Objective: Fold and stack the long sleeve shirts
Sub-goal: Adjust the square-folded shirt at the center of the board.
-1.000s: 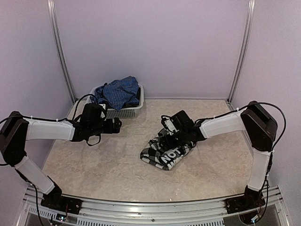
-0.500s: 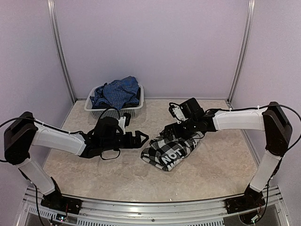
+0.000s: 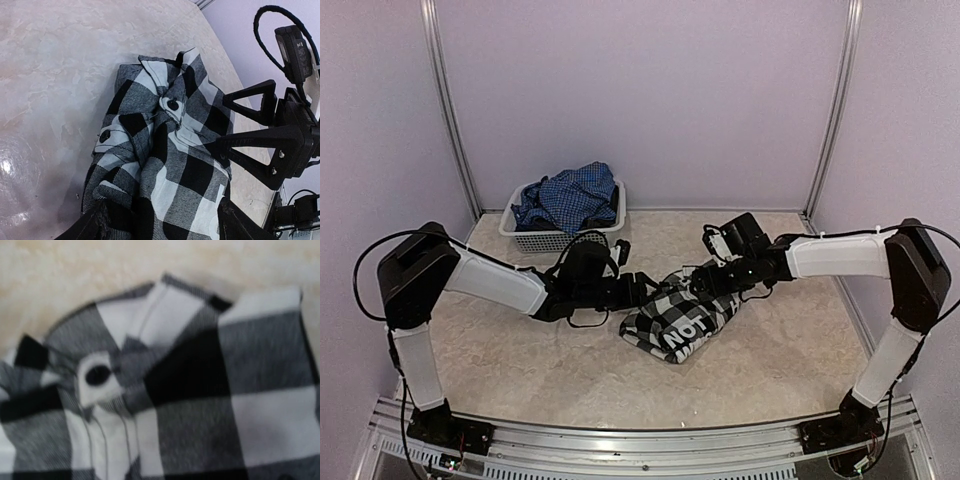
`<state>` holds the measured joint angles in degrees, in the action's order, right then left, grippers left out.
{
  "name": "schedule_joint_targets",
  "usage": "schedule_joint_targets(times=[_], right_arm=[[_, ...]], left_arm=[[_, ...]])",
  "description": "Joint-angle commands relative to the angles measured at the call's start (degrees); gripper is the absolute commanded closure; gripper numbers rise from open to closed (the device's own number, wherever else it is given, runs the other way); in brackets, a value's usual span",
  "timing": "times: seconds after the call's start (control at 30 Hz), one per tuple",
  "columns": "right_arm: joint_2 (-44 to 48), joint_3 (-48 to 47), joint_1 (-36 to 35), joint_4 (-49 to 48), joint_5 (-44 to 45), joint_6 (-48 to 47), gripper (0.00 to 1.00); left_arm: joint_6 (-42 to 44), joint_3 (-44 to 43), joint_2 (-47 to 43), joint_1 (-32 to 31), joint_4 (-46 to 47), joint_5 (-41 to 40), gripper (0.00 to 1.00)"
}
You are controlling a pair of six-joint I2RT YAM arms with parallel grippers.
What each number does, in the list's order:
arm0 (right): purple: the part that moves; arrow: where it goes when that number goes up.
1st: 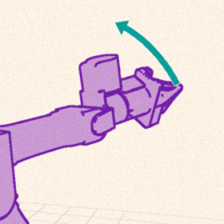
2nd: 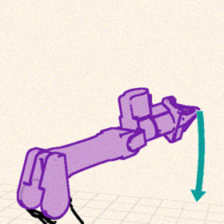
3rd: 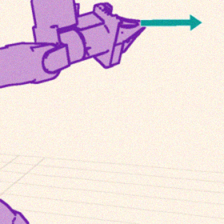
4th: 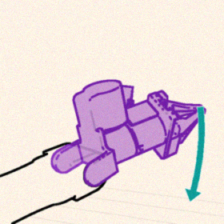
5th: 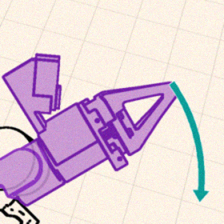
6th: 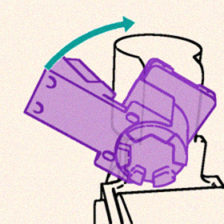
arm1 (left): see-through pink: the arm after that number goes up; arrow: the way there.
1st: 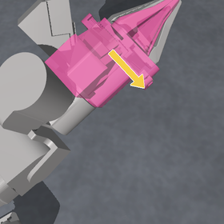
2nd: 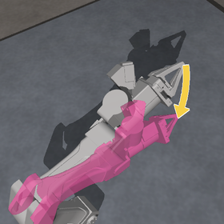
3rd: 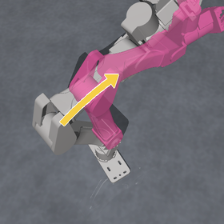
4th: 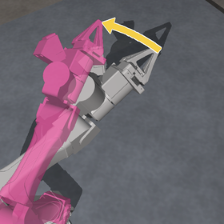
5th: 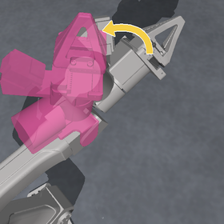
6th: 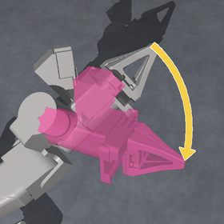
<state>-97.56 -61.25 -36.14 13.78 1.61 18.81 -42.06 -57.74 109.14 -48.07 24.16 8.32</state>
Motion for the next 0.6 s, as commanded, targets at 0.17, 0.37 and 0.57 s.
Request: schedule_joint_targets(times=[0.17,0.37,0.57], right_arm=[[1.6,2.5,0.0,-1.2,-1.5,0.9,0.02],[1.3,2.6,0.0,-1.2,-1.5,0.9,0.03],[1.5,2.6,0.0,-0.6,-0.7,0.9,0.03]], left_arm=[[3.6,-3.7,2.9,-1.6,-6.9,-4.6,0.35],[4.3,-4.0,3.6,-2.1,-7.0,-5.0,0.52],[4.9,-4.3,3.9,-2.1,-6.8,-3.5,0.83]])
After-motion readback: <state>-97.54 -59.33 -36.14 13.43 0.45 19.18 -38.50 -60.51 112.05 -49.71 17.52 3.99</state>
